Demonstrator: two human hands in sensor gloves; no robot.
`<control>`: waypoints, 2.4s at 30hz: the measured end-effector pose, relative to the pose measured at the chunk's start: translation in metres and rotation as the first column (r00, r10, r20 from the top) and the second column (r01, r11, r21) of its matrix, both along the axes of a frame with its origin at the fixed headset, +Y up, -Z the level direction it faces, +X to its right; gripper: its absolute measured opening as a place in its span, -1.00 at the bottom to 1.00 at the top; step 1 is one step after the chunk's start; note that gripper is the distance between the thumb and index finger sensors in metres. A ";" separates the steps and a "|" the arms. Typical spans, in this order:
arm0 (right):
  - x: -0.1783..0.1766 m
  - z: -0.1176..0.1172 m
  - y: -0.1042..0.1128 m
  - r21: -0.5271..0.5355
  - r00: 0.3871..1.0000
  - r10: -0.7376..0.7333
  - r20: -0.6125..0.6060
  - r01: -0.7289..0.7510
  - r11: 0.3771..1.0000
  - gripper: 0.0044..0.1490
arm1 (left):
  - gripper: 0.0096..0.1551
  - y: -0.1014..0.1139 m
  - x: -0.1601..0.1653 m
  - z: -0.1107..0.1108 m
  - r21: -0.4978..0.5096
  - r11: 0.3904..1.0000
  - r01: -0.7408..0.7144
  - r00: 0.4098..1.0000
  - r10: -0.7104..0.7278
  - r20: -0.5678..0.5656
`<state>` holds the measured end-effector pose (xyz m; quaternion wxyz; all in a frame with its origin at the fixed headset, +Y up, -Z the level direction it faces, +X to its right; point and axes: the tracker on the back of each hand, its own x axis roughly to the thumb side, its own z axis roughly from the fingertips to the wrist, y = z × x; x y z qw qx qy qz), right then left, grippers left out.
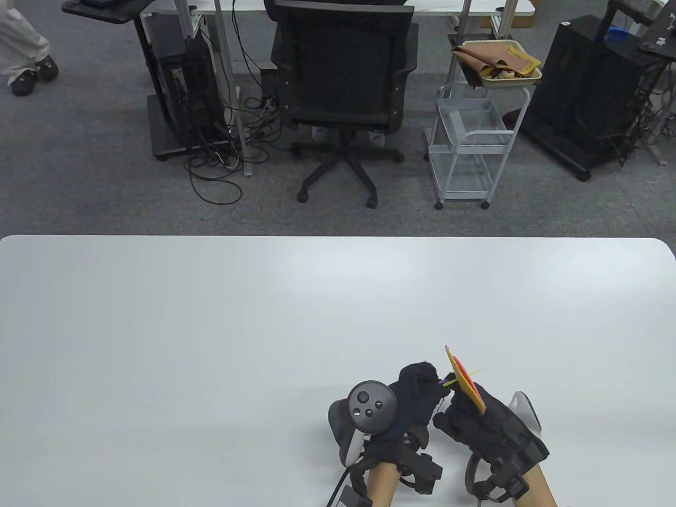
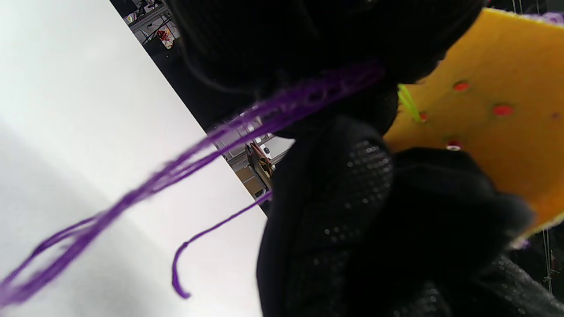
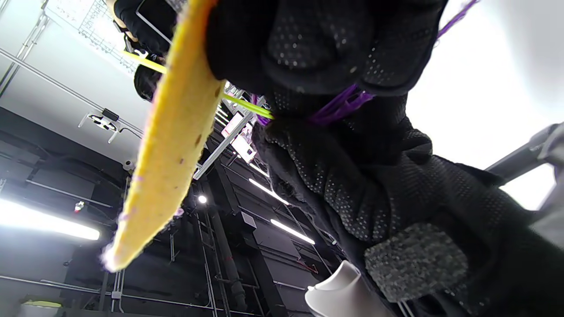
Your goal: Sew button in X pattern
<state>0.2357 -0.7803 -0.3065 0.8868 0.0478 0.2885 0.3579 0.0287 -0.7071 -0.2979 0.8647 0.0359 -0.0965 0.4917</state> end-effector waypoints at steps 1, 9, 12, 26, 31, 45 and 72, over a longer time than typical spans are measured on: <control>0.000 0.000 0.000 0.001 1.000 0.004 0.000 -0.004 1.000 -0.44 | -0.53 0.000 0.000 0.000 0.000 1.000 -0.001 1.000 0.001 0.000; -0.001 0.000 -0.002 0.009 0.999 0.041 0.005 -0.042 0.999 -0.44 | -0.53 0.000 0.001 0.000 -0.003 1.000 0.001 1.000 -0.001 0.004; -0.001 -0.001 -0.003 0.012 0.998 0.058 0.008 -0.058 0.998 -0.44 | -0.54 0.000 0.001 0.000 -0.006 1.000 0.000 1.000 0.000 0.005; 0.003 -0.004 -0.005 0.061 0.982 0.186 0.043 -0.188 0.980 -0.43 | -0.54 -0.001 0.000 0.000 -0.023 0.999 -0.031 0.999 0.031 0.012; 0.005 -0.005 -0.005 0.086 0.969 0.238 0.064 -0.243 0.966 -0.42 | -0.54 -0.003 0.000 -0.001 -0.042 0.997 -0.062 0.998 0.063 0.023; 0.013 -0.008 -0.005 0.137 0.918 0.371 0.141 -0.389 0.911 -0.42 | -0.40 -0.019 -0.005 -0.008 -0.218 0.929 -0.298 0.934 0.331 0.132; 0.021 -0.003 0.010 0.162 0.674 0.644 0.362 -0.726 0.668 -0.39 | -0.41 -0.034 -0.010 -0.015 -0.328 0.866 -0.378 0.876 0.449 0.177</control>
